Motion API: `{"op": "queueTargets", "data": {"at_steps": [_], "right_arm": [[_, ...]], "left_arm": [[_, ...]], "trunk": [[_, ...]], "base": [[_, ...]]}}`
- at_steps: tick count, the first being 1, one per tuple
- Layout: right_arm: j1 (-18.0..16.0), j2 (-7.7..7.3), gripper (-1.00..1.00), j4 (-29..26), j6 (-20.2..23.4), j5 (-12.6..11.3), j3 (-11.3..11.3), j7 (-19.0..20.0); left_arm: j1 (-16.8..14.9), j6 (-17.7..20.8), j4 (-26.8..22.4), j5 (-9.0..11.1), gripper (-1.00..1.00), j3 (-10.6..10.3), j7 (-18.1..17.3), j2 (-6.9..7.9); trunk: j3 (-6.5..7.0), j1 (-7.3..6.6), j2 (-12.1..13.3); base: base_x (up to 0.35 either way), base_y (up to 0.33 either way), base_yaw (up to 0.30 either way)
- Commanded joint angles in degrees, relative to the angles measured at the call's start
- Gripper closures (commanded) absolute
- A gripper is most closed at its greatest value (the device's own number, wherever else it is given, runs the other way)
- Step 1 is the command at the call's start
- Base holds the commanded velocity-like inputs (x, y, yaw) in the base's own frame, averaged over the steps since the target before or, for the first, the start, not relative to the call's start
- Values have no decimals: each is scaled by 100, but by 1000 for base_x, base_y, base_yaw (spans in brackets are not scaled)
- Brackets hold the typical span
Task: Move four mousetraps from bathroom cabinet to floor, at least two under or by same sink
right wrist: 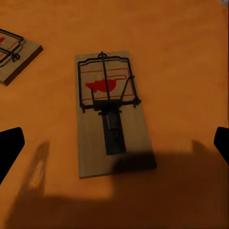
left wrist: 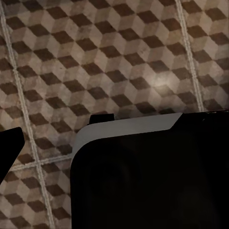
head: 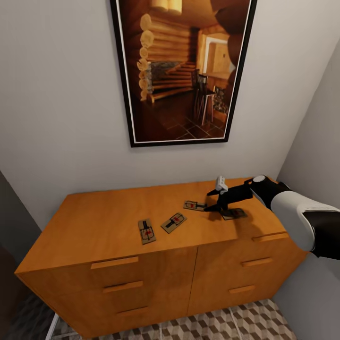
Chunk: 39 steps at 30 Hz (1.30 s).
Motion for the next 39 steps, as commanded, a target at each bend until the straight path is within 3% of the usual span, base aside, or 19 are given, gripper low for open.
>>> {"op": "queueTargets", "data": {"at_steps": [1,12,39], "right_arm": [[-3,-14,-100,-3,-60,-74,45,7],[-3,-86,-100,-11,-59,-427,45,278],[-3,-149,-100,-4,-65,-483,45,411]], "left_arm": [[-4,-17,5,-4,-100,-43,32,0],[-4,-15,5,-4,-100,-43,32,0],[-4,-13,5,-4,-100,-43,32,0]], "trunk": [[-13,0,-3],[-62,0,-3],[-66,0,-3]], "base": [[0,0,0],[0,0,0],[0,0,0]]}}
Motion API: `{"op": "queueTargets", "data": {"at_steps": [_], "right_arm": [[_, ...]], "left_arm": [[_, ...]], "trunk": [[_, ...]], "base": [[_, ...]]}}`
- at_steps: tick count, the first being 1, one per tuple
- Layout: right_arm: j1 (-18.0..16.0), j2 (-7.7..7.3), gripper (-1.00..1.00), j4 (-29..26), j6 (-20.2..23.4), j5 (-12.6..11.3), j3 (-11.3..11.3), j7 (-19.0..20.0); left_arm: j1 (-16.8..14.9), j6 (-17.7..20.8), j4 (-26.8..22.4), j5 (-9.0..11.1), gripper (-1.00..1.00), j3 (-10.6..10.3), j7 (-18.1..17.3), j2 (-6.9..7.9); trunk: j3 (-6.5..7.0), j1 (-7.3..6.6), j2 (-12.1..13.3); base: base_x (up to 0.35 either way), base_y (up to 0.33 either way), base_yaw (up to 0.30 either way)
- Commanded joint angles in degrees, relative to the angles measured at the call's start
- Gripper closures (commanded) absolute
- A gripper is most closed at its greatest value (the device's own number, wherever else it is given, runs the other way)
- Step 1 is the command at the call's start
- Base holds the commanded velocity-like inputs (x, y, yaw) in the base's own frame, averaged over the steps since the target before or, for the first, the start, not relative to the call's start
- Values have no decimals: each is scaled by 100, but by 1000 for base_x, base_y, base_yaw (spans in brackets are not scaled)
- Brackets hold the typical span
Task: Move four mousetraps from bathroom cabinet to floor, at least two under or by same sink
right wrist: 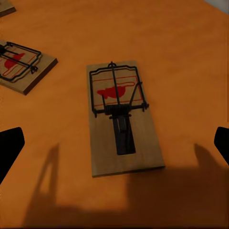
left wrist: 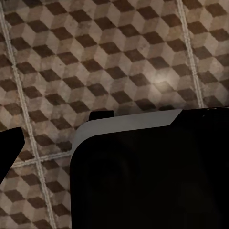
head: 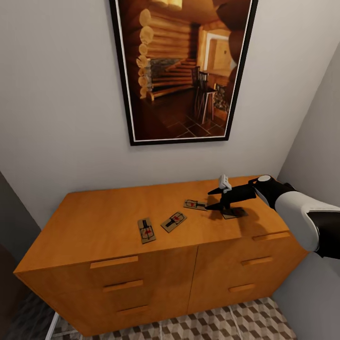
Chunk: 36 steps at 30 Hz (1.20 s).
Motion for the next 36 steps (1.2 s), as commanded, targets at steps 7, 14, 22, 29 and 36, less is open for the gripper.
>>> {"op": "queueTargets", "data": {"at_steps": [7,14,22,29,36], "right_arm": [[-3,-16,-100,4,-59,-14,46,-15],[-3,-18,-100,6,-65,-12,46,-28],[-3,-19,-100,8,-67,-11,52,-36],[-3,-19,-100,14,-141,-11,55,-42],[-3,-19,-100,15,-190,-11,55,-48]], "left_arm": [[-4,-19,5,-4,-100,-43,32,0],[-4,-21,5,-4,-100,-43,32,-1],[-4,-19,5,-4,-100,-43,32,0],[-4,-19,5,-4,-100,-43,32,0],[-4,-22,5,-4,-100,-43,32,0]], "trunk": [[-5,0,-3],[-5,0,-3],[-5,0,-3],[-5,0,-3],[-5,0,-3]], "base": [[0,0,0],[0,0,0],[0,0,0],[12,0,0],[99,0,0]]}}
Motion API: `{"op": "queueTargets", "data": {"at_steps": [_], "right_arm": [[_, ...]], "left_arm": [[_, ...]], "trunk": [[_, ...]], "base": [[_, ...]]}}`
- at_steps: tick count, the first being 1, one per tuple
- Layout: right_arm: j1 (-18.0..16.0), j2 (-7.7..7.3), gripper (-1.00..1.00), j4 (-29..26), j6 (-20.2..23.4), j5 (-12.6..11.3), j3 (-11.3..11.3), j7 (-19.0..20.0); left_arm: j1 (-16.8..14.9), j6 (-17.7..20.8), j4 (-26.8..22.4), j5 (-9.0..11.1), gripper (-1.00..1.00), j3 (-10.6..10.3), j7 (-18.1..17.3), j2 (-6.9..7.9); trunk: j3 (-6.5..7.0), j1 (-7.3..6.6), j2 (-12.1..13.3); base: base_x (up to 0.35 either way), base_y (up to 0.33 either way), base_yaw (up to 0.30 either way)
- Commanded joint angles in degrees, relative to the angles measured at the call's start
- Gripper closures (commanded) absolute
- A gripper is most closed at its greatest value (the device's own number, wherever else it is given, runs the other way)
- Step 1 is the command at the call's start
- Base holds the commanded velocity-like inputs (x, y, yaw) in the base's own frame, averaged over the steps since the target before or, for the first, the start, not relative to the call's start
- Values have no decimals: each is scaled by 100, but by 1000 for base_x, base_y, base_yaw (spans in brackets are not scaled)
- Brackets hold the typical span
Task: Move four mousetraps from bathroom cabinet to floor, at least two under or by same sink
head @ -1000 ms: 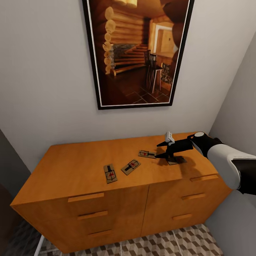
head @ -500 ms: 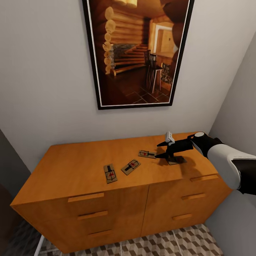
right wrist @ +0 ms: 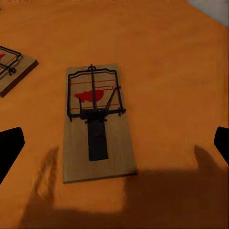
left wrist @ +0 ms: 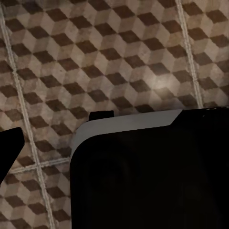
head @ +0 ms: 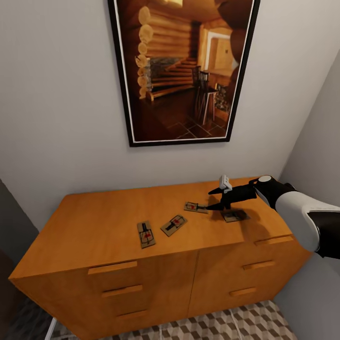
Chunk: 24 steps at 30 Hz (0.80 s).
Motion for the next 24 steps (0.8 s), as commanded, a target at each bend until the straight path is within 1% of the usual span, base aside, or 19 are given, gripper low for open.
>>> {"op": "queueTargets", "data": {"at_steps": [1,24], "right_arm": [[-4,-2,-100,-2,-60,-20,45,2],[-4,6,-100,-2,-70,-20,53,-15]], "left_arm": [[-4,-20,5,-4,-100,-43,32,0],[-4,-22,5,-4,-100,-43,32,0]], "trunk": [[-5,1,-3],[-5,1,-3]], "base": [[75,0,0],[12,0,0]]}}
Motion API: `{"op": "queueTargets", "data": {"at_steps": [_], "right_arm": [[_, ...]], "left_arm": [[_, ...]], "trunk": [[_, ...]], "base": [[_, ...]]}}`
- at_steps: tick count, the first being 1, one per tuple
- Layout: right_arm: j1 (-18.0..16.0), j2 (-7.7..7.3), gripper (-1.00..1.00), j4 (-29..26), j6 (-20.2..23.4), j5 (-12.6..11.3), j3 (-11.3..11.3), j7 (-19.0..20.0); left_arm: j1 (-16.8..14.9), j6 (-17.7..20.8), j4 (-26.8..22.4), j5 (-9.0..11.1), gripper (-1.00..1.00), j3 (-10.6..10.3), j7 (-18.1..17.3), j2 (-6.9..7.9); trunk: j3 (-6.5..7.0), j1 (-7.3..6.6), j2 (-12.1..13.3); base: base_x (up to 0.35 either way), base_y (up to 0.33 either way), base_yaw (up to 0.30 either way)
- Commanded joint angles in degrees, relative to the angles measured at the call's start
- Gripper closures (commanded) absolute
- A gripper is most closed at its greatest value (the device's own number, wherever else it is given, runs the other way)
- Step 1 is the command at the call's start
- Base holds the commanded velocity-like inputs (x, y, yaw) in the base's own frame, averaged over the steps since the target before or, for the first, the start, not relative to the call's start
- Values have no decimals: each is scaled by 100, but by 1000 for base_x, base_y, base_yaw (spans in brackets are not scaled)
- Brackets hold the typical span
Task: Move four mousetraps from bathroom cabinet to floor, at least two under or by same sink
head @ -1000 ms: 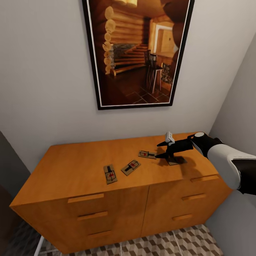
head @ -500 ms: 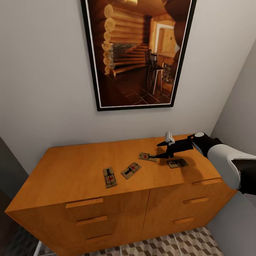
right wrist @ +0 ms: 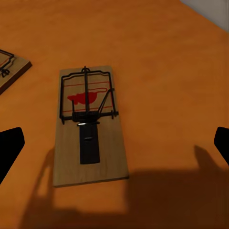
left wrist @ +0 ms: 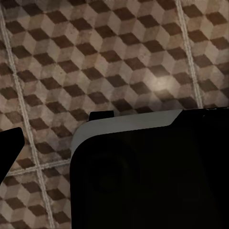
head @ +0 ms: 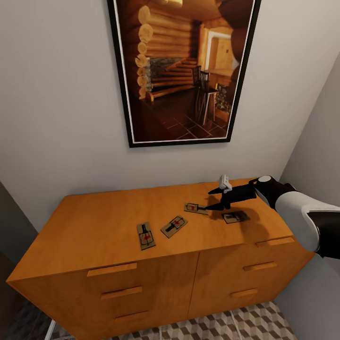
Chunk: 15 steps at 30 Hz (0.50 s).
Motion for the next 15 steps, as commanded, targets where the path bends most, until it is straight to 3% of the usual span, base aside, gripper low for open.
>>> {"op": "queueTargets", "data": {"at_steps": [1,15], "right_arm": [[-3,-1,-100,0,-56,-20,45,-3],[2,19,-100,6,-54,-20,45,-37]], "left_arm": [[-3,-19,5,-4,-100,-43,32,0],[-3,-20,5,-4,-100,-43,32,-2]], "trunk": [[-5,0,-3],[-39,0,-3]], "base": [[0,0,0],[0,0,0]]}}
